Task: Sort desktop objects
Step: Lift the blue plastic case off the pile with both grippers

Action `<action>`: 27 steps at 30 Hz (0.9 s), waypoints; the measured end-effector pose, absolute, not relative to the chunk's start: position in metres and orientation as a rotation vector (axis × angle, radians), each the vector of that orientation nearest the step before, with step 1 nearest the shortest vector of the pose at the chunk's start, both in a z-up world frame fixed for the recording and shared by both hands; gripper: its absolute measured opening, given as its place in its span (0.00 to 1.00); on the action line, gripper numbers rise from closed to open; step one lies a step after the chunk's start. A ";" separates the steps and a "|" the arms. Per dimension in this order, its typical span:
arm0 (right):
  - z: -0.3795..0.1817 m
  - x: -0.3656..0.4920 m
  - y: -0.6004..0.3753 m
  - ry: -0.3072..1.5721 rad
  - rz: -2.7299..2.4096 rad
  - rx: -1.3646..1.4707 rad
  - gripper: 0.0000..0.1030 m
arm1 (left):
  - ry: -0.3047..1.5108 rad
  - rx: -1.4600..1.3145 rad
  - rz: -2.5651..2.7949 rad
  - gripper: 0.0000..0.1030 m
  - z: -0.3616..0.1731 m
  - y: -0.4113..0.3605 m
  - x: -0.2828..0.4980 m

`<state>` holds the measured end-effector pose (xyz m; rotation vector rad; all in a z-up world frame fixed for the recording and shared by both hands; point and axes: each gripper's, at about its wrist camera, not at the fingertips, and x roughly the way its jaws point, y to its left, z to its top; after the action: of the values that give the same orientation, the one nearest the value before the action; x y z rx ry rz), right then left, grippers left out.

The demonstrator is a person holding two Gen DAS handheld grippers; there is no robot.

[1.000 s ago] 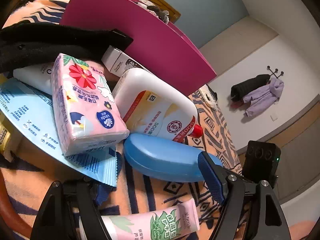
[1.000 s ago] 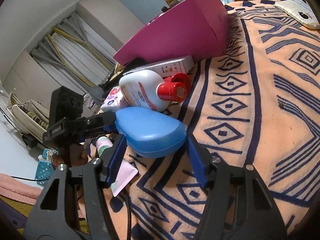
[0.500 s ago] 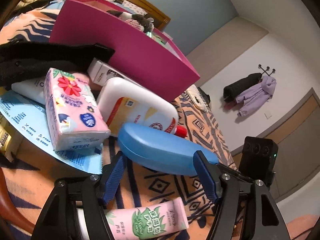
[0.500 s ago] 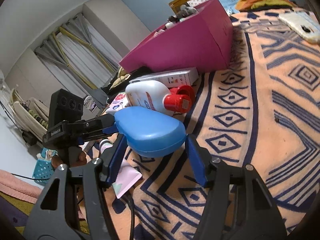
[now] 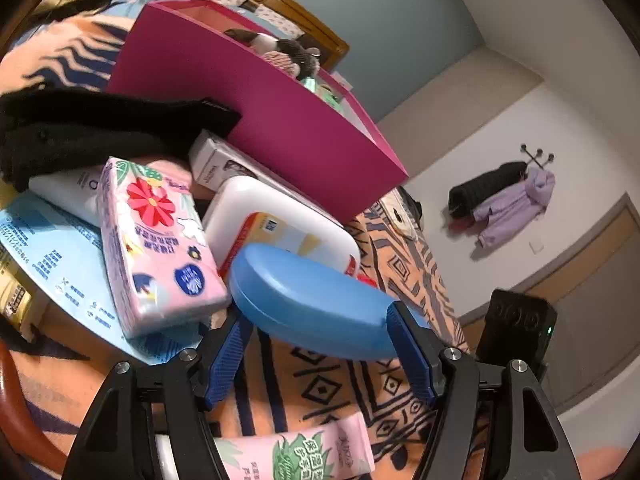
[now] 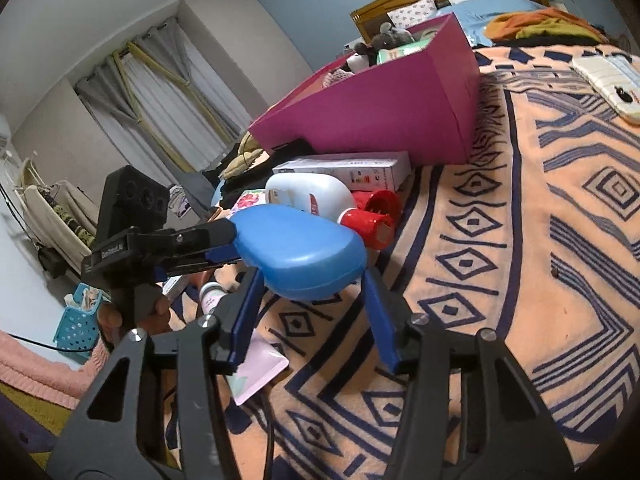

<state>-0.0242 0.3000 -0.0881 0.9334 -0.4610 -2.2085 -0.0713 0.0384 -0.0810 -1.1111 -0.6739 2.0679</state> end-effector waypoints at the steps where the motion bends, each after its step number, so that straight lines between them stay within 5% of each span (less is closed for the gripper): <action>1: -0.089 -0.025 0.300 -0.467 -2.201 0.939 0.52 | -0.683 -1.114 2.069 0.68 -0.082 0.038 -0.072; 27: -0.083 -0.019 0.300 -0.512 -2.185 0.897 0.52 | -0.710 -1.029 2.090 0.60 -0.065 0.026 -0.063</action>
<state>-0.0192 0.3000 -0.0834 0.8974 -0.5119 -2.1852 -0.0626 0.0259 -0.0652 -1.0290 -0.7104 2.0902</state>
